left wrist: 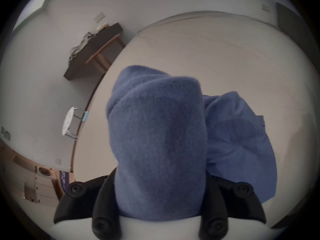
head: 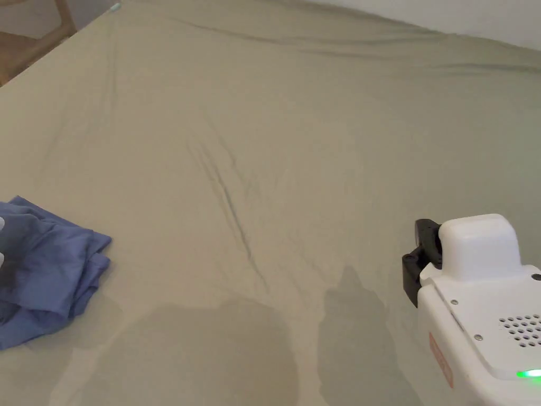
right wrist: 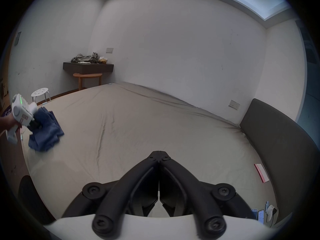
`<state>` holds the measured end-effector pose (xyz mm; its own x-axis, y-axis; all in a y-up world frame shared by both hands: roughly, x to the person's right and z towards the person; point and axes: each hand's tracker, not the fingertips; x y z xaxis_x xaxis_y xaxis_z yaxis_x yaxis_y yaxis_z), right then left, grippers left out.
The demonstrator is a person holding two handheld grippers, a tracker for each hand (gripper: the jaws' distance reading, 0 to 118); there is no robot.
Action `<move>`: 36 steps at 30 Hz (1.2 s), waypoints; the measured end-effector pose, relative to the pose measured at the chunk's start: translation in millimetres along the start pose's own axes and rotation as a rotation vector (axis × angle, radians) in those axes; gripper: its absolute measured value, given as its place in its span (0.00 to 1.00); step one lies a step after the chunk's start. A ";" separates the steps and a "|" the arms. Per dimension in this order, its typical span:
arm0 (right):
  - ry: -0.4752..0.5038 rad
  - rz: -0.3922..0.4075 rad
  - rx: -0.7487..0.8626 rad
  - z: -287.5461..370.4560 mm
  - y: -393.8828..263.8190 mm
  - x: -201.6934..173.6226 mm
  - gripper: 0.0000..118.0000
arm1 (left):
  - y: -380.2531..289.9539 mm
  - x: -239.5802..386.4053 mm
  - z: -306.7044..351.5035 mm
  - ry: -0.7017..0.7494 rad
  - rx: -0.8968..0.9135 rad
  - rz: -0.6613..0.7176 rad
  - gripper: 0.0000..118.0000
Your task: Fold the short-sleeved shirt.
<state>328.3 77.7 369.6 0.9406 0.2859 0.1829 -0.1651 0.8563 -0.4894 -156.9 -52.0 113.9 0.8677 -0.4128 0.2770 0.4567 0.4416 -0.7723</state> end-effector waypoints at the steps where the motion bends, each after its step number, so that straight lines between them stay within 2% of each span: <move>1: 0.004 -0.002 -0.006 -3.6 0.1 -1.8 0.02 | 0.3 -9.5 -7.3 0.024 -0.014 -0.001 0.28; 4: 0.014 -0.013 -0.029 -15.6 -1.9 -6.3 0.02 | 1.6 -33.3 -29.0 0.042 -0.052 -0.012 0.28; 7: 0.026 -0.010 -0.060 -26.4 -5.0 -10.3 0.02 | 5.7 -45.8 -45.5 -0.032 -0.096 -0.010 0.29; 8: 0.033 -0.011 -0.069 -28.8 -5.8 -10.3 0.02 | 8.4 -50.6 -48.0 -0.045 -0.095 -0.003 0.33; 9: 0.037 -0.010 -0.075 -30.0 -6.0 -9.7 0.02 | 11.2 -53.8 -47.5 -0.060 -0.107 -0.008 0.51; 10: 0.039 -0.009 -0.078 -30.7 -6.2 -8.4 0.02 | 15.3 -57.4 -46.4 -0.054 -0.116 -0.019 0.83; 11: 0.041 -0.009 -0.079 -29.9 -6.1 -6.7 0.02 | 20.2 -60.4 -41.9 0.060 -0.108 -0.039 0.89; 12: 0.044 -0.011 -0.079 -29.3 -5.4 -4.0 0.02 | 24.9 -65.9 -35.5 0.114 -0.089 -0.046 0.93; 13: 0.046 -0.017 -0.078 -28.4 -4.0 -0.2 0.02 | 31.1 -74.4 -24.1 0.085 -0.038 -0.006 0.98; 17: 0.038 -0.042 -0.044 -18.1 6.5 19.3 0.02 | 65.2 -89.2 57.8 -0.012 0.209 0.307 0.99; 21: 0.000 -0.010 0.042 3.5 24.3 42.1 0.02 | 88.4 -63.4 154.3 -0.120 0.505 0.382 0.99; 23: -0.031 -0.007 0.097 21.2 35.7 57.0 0.02 | 92.5 -30.0 209.0 -0.158 0.675 0.406 0.99; 27: -0.090 0.008 0.178 57.8 52.6 80.3 0.02 | 89.7 50.1 292.8 -0.258 0.906 0.426 0.98; 30: -0.131 0.007 0.238 86.3 56.8 91.6 0.02 | 79.8 114.4 342.9 -0.299 1.064 0.430 0.94; 32: -0.136 -0.004 0.262 99.4 53.0 96.6 0.02 | 73.5 156.4 373.8 -0.265 1.124 0.388 0.82; 33: -0.142 -0.004 0.261 104.0 51.2 97.7 0.02 | 71.2 173.1 385.2 -0.263 1.132 0.367 0.69; 34: -0.160 -0.005 0.267 109.8 48.0 98.0 0.02 | 68.3 191.6 393.6 -0.277 1.132 0.345 0.42; 35: -0.174 -0.006 0.278 114.9 43.5 97.8 0.02 | 65.2 208.8 402.7 -0.308 1.141 0.319 0.20; 36: -0.181 -0.009 0.290 119.9 39.6 97.7 0.02 | 62.4 221.6 407.8 -0.319 1.145 0.300 0.06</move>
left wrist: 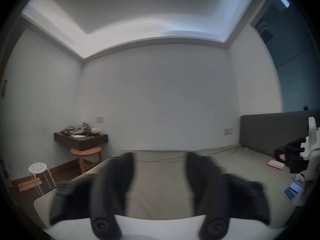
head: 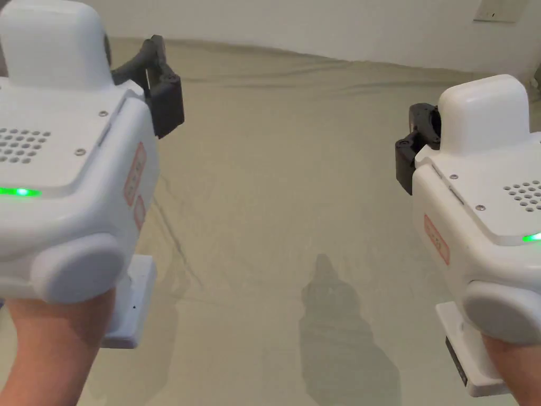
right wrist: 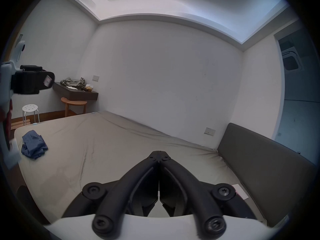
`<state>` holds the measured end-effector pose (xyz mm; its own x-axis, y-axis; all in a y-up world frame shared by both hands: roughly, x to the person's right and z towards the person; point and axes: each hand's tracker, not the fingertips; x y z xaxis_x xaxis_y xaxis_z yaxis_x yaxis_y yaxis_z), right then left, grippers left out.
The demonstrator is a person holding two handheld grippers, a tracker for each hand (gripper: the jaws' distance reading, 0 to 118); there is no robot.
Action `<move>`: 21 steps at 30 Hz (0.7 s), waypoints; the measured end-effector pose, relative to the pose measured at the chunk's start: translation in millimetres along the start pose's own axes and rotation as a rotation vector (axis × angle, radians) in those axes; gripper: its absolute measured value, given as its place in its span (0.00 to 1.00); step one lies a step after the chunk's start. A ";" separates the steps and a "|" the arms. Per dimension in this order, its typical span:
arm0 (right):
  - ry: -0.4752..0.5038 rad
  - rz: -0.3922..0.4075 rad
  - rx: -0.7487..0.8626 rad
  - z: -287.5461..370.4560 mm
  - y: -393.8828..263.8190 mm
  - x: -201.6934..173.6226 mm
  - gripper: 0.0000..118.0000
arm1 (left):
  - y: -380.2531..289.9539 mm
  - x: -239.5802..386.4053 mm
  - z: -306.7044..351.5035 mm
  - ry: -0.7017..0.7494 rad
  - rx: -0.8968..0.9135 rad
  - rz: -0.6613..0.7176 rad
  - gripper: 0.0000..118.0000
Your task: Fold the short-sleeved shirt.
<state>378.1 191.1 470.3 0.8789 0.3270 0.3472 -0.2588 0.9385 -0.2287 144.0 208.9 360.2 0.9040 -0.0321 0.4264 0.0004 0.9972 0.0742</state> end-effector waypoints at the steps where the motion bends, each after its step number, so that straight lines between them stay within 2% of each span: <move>1: -0.010 -0.005 0.015 6.9 -2.6 1.0 0.02 | -2.5 16.2 3.8 -0.010 -0.004 -0.023 0.04; 2: -0.019 -0.007 0.024 13.3 -5.2 1.7 0.02 | -7.0 28.9 6.5 -0.015 0.005 -0.045 0.00; 9: -0.061 -0.013 0.053 46.5 -25.4 7.1 0.02 | -34.2 81.4 29.3 -0.081 -0.033 -0.105 0.00; 16: -0.076 -0.027 0.069 59.2 -38.0 12.3 0.02 | -59.2 88.8 41.3 -0.076 -0.098 -0.134 0.00; 21: -0.070 -0.039 0.065 59.5 -39.9 10.8 0.02 | -53.7 84.3 46.2 -0.028 -0.064 -0.145 0.00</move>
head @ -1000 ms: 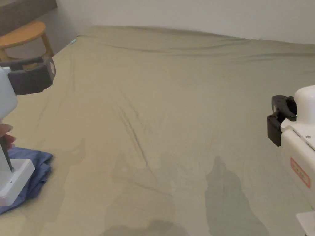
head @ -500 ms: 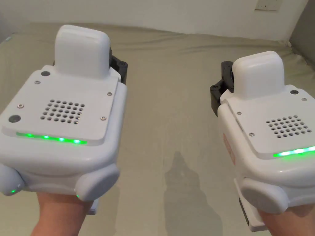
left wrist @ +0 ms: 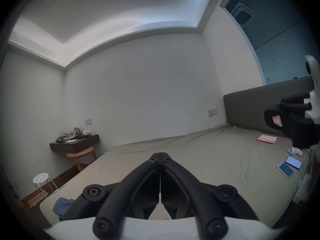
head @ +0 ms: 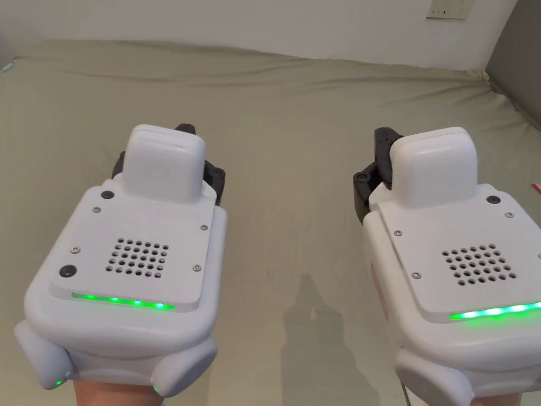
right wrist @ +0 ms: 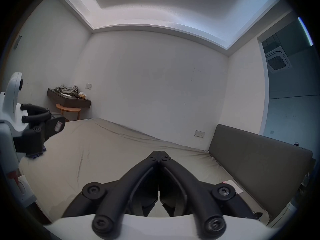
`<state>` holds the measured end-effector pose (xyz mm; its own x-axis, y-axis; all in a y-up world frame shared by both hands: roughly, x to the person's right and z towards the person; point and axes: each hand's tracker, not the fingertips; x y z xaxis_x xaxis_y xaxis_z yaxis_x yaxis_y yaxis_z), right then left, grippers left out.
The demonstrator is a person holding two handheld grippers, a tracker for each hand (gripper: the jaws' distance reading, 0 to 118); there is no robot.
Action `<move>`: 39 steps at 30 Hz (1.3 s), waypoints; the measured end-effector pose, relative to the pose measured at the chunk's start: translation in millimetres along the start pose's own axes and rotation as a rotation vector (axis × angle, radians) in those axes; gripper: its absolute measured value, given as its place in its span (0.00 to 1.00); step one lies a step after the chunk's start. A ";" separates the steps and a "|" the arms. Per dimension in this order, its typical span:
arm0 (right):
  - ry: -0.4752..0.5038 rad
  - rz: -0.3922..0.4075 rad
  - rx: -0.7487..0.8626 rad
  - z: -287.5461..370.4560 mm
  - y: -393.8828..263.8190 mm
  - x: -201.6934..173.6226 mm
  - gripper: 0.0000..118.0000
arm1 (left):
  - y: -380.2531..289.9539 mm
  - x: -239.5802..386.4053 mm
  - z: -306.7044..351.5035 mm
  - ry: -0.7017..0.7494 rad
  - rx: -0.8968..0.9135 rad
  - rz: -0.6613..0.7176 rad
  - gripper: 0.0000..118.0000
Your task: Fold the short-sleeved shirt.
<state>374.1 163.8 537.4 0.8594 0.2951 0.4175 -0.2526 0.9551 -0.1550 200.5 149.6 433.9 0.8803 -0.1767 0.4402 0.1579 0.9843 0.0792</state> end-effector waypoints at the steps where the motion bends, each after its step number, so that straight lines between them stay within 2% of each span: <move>1: 0.003 -0.004 -0.001 0.3 -0.4 -0.4 0.02 | 2.7 -1.2 1.4 0.002 0.006 0.011 0.00; 17: 0.026 -0.021 -0.004 -0.4 -2.2 -7.3 0.02 | 5.7 -1.7 4.1 0.036 0.033 0.003 0.00; 27: 0.006 -0.033 -0.007 -4.3 -5.3 -6.6 0.03 | 3.7 -6.2 0.7 0.021 0.015 0.027 0.00; 28: 0.000 -0.038 0.001 -4.5 -6.0 -5.9 0.09 | 3.1 -6.7 -0.1 0.020 0.014 0.032 0.00; 29: -0.009 -0.049 0.012 -4.3 -6.6 -4.5 0.23 | 2.9 -7.6 -0.7 0.018 0.012 0.035 0.00; 30: -0.010 -0.059 0.018 -4.0 -6.8 -3.4 0.47 | 3.0 -8.9 -1.3 0.013 0.009 0.042 0.00; 31: -0.020 -0.066 0.016 -5.5 -6.5 -1.5 0.81 | 3.6 -10.9 -1.7 0.009 0.010 0.055 0.10; 32: -0.011 -0.077 0.010 -7.5 -6.4 0.8 0.93 | 4.0 -12.9 -1.8 0.011 0.013 0.066 0.26; 33: -0.020 -0.082 0.008 -8.2 -6.5 2.5 0.94 | 4.5 -14.2 -2.8 0.010 0.014 0.073 0.51; 34: -0.029 -0.087 0.023 -7.0 -6.4 4.2 0.94 | 4.8 -15.9 -5.2 0.011 0.009 0.072 0.83; 35: -0.035 -0.085 0.032 -6.6 -6.1 5.2 0.94 | 5.0 -17.3 -8.1 0.001 -0.004 0.071 0.98; 37: -0.047 -0.058 0.043 -7.4 -5.6 5.0 0.94 | 3.1 -18.8 -9.1 0.000 -0.002 0.064 1.00; 39: -0.084 0.012 0.041 -8.5 -5.3 1.5 0.94 | 3.7 -19.9 -6.6 0.023 0.006 0.038 1.00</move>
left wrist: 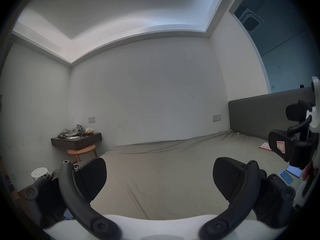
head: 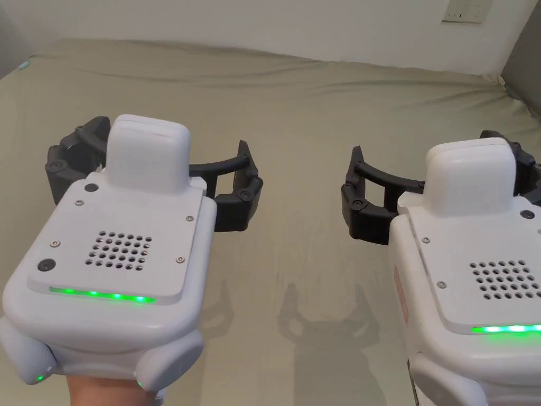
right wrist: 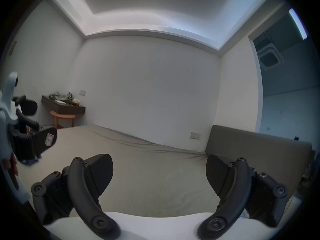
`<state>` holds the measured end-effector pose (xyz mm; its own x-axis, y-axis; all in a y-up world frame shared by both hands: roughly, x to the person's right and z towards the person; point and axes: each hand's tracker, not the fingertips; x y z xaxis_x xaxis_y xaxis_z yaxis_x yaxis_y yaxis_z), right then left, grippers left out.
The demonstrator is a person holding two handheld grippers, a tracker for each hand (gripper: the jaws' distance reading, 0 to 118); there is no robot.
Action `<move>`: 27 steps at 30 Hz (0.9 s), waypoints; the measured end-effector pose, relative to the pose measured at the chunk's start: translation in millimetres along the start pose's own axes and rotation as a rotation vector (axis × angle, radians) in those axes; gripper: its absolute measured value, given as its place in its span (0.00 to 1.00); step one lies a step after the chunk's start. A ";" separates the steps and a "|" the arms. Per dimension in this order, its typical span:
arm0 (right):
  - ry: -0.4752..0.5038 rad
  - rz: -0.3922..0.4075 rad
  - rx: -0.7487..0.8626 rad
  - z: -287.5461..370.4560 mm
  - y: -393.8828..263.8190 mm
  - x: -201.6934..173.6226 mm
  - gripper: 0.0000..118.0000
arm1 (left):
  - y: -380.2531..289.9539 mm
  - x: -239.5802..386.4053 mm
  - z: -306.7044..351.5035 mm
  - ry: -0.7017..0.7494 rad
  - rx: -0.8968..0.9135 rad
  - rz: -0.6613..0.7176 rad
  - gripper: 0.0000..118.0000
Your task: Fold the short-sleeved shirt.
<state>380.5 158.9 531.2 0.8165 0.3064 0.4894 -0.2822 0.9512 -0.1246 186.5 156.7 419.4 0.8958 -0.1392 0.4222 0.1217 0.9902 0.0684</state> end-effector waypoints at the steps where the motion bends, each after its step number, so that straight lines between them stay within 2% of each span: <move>1: -0.001 0.030 -0.001 -0.9 -0.2 -1.6 0.94 | 0.4 -0.7 -0.7 -0.005 -0.003 -0.004 1.00; 4: 0.053 0.048 -0.036 -4.1 1.6 -4.4 0.94 | 1.4 1.2 -1.0 0.000 -0.012 -0.020 1.00; 7: 0.114 -0.068 -0.078 -4.6 7.0 -1.6 0.94 | 2.9 1.8 0.3 -0.001 -0.012 -0.022 1.00; 9: 0.076 -0.148 -0.142 -6.6 12.8 -1.8 0.94 | 4.8 1.4 1.3 -0.004 -0.013 -0.023 1.00; 11: -0.017 -0.163 -0.244 -8.4 21.9 -3.1 0.94 | 5.3 2.9 2.1 0.000 -0.009 -0.031 1.00; 13: -0.027 -0.189 -0.305 -11.3 27.3 1.4 0.94 | 8.2 2.3 5.5 0.010 0.005 -0.036 1.00; 15: 0.023 -0.231 -0.342 -13.2 30.2 8.6 0.94 | 10.5 3.4 7.6 0.014 0.017 -0.033 1.00; 19: 0.103 -0.315 -0.314 -8.6 30.0 19.7 0.94 | 14.1 4.8 7.3 0.007 0.026 -0.029 1.00; 27: 0.071 -0.257 -0.267 -0.1 39.5 18.6 0.94 | 15.6 9.6 5.1 -0.008 0.021 -0.028 1.00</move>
<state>384.6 202.2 535.3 0.8792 0.0494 0.4738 0.0699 0.9705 -0.2309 194.8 170.8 429.1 0.8886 -0.1672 0.4272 0.1379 0.9855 0.0989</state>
